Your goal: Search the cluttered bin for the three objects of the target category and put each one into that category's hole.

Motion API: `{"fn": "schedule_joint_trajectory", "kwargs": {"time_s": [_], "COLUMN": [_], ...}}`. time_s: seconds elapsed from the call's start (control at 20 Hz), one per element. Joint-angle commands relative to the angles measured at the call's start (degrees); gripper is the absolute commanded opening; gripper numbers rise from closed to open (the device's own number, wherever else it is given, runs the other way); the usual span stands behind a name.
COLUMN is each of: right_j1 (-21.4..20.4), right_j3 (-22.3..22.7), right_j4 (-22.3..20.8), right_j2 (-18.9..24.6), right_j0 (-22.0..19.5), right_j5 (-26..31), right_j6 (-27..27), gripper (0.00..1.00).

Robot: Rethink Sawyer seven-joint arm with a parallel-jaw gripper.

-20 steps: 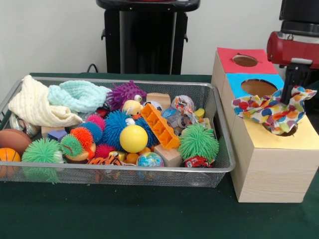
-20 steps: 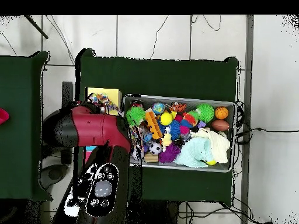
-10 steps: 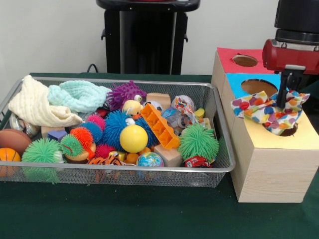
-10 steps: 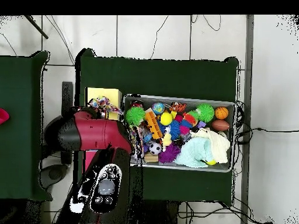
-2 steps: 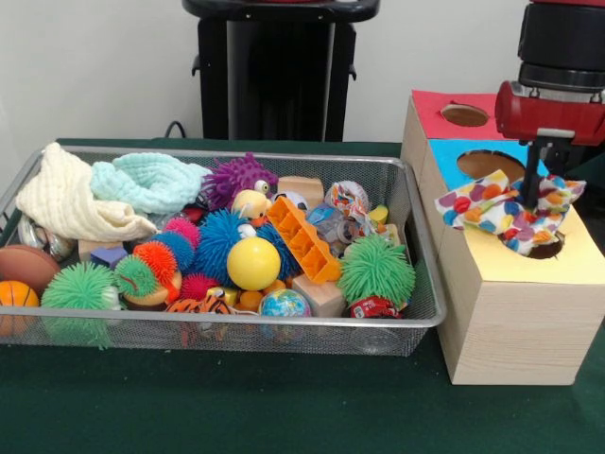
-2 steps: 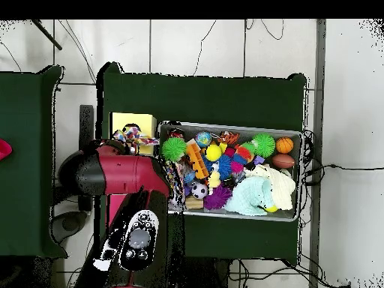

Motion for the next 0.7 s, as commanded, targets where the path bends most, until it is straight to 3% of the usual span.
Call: {"fn": "schedule_joint_trajectory", "kwargs": {"time_s": [0.05, 0.7], "right_j1": [2.00, 0.90], "right_j3": [5.05, 5.87], "right_j4": [1.21, 2.55], "right_j2": [6.28, 8.93], "right_j0": [-2.81, -4.88], "right_j5": [0.60, 3.18], "right_j6": [9.00, 9.18], "gripper": [1.00, 1.00]}}
